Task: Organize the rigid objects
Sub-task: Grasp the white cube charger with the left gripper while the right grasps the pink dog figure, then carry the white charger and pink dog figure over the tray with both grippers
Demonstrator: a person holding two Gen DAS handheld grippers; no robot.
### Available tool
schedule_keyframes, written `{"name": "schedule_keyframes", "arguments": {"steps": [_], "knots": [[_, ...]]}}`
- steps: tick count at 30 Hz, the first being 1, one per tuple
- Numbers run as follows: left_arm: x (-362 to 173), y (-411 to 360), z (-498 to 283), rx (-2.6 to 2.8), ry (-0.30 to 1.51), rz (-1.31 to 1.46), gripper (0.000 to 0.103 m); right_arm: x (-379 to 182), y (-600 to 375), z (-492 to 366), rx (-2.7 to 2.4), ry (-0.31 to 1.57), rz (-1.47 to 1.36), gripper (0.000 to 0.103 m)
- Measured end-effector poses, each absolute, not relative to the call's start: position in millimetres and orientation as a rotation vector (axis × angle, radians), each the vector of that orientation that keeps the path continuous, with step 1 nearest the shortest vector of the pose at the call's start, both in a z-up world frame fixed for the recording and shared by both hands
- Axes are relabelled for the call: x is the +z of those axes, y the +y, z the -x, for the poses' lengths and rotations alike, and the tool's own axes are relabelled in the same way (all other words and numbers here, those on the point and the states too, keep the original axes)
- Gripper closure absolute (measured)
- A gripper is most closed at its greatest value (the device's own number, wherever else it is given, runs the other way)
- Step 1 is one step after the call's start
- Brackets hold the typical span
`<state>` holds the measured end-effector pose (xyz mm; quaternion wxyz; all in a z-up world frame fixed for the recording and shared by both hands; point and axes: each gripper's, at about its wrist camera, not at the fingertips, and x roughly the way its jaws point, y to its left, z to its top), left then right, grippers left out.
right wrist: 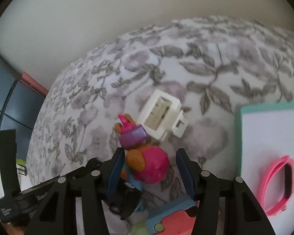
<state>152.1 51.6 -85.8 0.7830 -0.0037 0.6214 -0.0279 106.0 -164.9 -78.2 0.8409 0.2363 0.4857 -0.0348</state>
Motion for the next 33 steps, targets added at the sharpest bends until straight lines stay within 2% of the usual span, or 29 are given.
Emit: {"name": "schedule_keyframes", "arguments": {"steps": [5, 8, 14, 23, 33], "knots": [[-88.8, 39.4, -150.5, -0.061, 1.329, -0.035, 0.037, -79.9, -160.3, -104.9, -0.069, 1.025, -0.478, 0.059], [-87.5, 33.0, -148.3, -0.070, 1.318, -0.043, 0.046, -80.4, -159.5, -102.8, -0.076, 1.021, -0.482, 0.059], [-82.1, 32.6, -146.2, -0.103, 1.311, 0.021, 0.053, -71.8, -165.4, -95.4, -0.087, 1.005, -0.504, 0.059], [-69.8, 24.3, -141.6, -0.167, 1.291, 0.081, 0.056, -49.0, -179.1, -76.9, -0.097, 0.953, -0.576, 0.059], [-25.9, 20.3, -135.2, -0.248, 1.167, 0.096, 0.058, -7.3, -199.4, -41.5, -0.132, 0.874, -0.611, 0.059]]}}
